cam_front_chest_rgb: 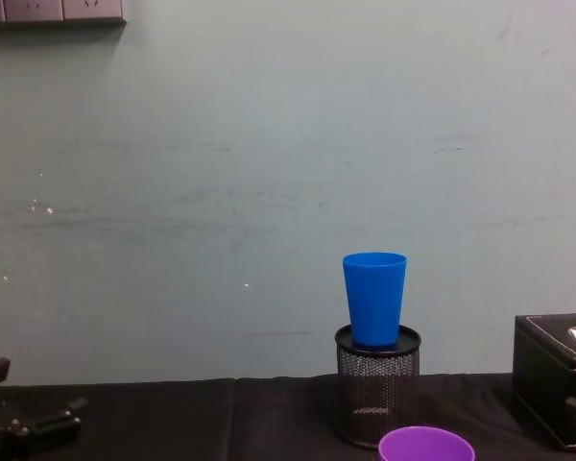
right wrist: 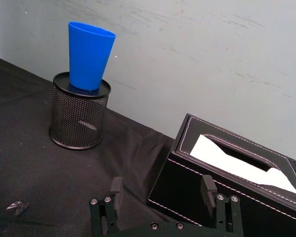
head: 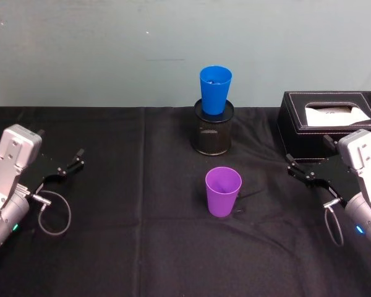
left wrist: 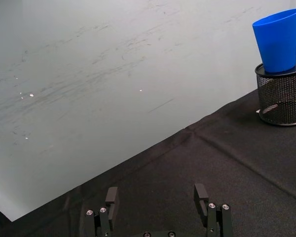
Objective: Pick up one cup with a gripper and tap it against the other cup.
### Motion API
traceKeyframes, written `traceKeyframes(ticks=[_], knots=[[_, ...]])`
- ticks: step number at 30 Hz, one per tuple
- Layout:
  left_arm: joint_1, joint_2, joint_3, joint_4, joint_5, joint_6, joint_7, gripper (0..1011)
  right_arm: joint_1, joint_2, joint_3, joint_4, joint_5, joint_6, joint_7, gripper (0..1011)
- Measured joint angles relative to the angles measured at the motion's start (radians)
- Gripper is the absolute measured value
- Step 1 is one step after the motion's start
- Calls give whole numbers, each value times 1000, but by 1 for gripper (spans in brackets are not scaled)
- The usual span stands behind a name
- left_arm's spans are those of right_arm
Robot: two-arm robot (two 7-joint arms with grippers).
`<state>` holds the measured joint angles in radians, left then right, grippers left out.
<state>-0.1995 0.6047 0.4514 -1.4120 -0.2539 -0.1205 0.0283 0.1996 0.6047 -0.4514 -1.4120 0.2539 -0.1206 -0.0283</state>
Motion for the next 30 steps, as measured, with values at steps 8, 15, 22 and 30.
traceKeyframes(ticks=[8, 15, 22, 30], knots=[[0, 0, 0, 0, 0, 0, 0, 1000, 0, 0, 0, 0, 0, 0, 0, 1002], [0, 0, 0, 0, 0, 0, 0, 1000, 0, 0, 0, 0, 0, 0, 0, 1002], [0, 0, 0, 0, 0, 0, 0, 1000, -19, 12, 21, -6, 19, -19, 16, 1002], [0, 0, 0, 0, 0, 0, 0, 1000, -115, 45, 61, -59, 118, -105, 155, 1002]])
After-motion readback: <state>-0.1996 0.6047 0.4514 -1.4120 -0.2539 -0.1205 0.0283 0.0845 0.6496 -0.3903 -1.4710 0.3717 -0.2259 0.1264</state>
